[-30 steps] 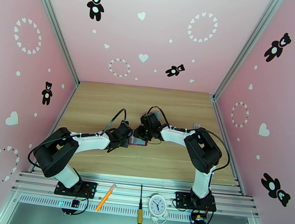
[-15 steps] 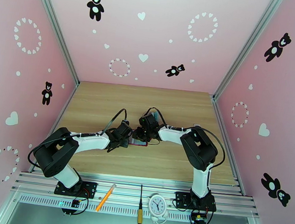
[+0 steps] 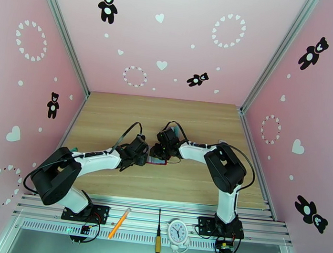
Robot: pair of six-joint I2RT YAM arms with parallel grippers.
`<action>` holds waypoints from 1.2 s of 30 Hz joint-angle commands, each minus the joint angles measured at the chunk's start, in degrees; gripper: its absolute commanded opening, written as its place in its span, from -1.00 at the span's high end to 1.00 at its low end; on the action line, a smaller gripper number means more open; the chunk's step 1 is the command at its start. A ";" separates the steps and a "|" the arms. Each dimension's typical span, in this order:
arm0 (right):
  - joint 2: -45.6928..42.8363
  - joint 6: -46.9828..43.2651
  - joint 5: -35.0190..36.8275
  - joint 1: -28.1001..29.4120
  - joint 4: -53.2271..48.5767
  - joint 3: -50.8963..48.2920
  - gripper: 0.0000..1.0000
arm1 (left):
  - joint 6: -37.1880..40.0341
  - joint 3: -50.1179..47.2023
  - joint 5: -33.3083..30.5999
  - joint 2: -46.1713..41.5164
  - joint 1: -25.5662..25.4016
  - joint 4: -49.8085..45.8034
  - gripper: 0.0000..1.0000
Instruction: Put the credit cards into the card holder
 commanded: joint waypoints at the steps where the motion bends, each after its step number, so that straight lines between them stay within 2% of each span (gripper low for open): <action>1: -3.75 -0.83 0.66 0.24 -2.48 0.96 0.52 | 1.79 2.64 -0.98 -2.06 1.69 -1.89 -0.09; 6: -6.46 -1.29 0.93 0.10 -3.62 1.48 0.49 | 3.34 5.77 -1.35 -2.27 2.73 -3.12 -0.09; 13: -9.48 -5.00 3.07 -1.39 -8.78 3.75 0.48 | 2.93 9.51 1.53 -1.94 5.47 -3.23 -0.09; 18: -11.29 -10.27 4.85 -4.55 -14.44 6.81 0.30 | 1.04 13.14 5.78 -0.37 7.34 -1.27 -0.11; 23: -11.99 -17.25 8.98 -7.54 -22.35 12.05 0.16 | -0.05 18.91 10.57 4.80 7.94 0.13 -0.13; 28: -11.65 -23.60 16.61 -8.97 -29.22 16.77 -0.02 | -1.64 24.77 15.44 11.55 8.40 1.85 -0.13; 36: -10.87 -26.73 24.27 -11.45 -31.82 17.88 -0.13 | -2.05 31.50 19.56 19.02 8.63 2.58 -0.13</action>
